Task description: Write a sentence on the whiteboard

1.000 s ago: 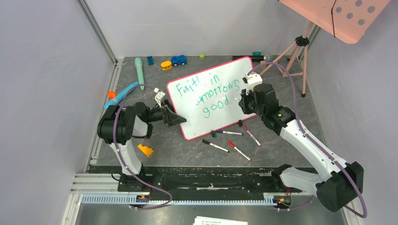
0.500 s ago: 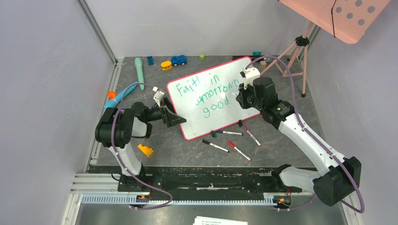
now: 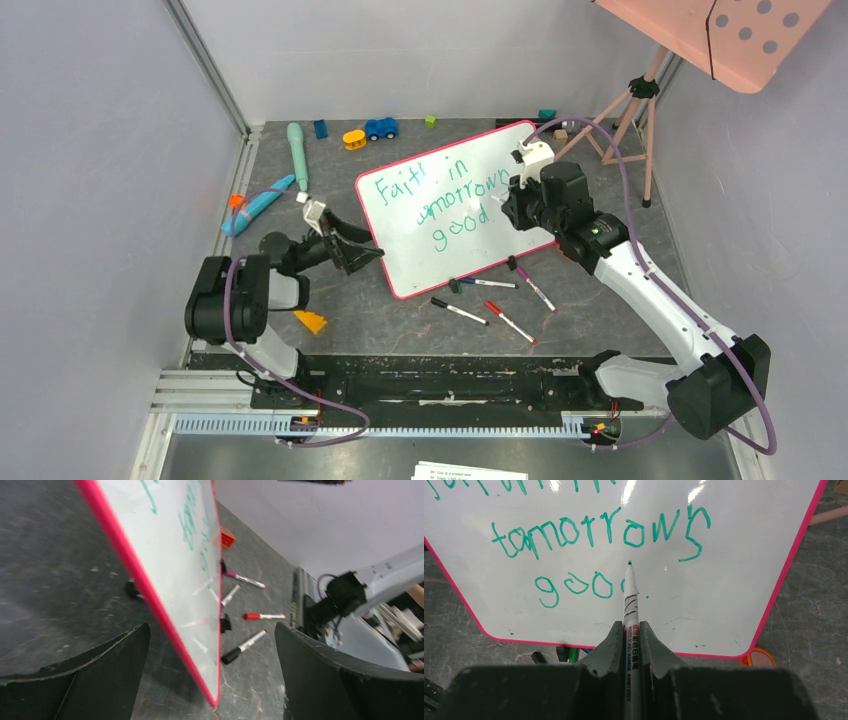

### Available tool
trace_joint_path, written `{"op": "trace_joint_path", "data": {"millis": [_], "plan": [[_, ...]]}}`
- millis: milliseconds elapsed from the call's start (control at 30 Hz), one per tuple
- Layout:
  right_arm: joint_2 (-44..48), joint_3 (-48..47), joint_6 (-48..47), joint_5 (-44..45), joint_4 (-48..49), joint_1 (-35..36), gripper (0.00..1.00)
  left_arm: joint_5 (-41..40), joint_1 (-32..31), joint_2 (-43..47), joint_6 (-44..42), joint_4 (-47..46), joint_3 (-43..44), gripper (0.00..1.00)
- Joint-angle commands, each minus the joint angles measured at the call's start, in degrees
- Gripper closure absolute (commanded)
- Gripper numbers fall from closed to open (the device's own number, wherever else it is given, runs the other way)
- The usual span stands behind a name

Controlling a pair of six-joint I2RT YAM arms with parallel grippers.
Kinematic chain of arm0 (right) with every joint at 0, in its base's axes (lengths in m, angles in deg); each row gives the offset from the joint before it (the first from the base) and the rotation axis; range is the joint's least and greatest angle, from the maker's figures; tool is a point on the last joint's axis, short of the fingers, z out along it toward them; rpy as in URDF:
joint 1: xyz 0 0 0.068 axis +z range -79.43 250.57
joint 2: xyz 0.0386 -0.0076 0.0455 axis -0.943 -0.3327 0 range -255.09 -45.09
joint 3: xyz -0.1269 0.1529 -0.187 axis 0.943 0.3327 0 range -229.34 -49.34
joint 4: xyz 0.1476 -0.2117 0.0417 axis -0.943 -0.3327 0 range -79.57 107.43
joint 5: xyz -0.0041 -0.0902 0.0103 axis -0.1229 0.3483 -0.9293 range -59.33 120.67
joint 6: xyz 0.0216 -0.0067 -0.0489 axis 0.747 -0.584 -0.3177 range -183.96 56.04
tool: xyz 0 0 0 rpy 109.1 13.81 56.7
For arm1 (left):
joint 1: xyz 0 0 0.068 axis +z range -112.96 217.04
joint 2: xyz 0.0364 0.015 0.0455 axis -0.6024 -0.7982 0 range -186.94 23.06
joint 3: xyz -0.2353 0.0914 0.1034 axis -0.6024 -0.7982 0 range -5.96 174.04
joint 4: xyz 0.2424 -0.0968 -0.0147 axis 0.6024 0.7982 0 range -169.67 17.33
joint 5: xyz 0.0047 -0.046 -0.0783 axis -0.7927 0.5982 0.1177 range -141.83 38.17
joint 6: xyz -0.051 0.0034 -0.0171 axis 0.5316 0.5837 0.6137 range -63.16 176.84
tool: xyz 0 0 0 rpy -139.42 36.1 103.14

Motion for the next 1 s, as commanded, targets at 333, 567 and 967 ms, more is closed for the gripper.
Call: {"op": "trace_joint_path", "data": {"millis": [333, 567, 967], "plan": [[2.17, -2.78, 0.38, -1.96, 1.02, -0.18, 1.0, -21.64, 5.97, 30.62, -2.84, 27.99, -5.63, 0.0], [1.91, -3.3, 1.26, -2.69, 0.02, -0.18, 1.0, -28.05, 6.21, 37.24, 11.75, 21.87, -8.3, 0.0], [-2.6, -11.44, 3.66, -1.46, -4.89, -0.13, 1.0, -26.68, 3.95, 40.42, 21.86, 49.04, 12.59, 0.0]]}}
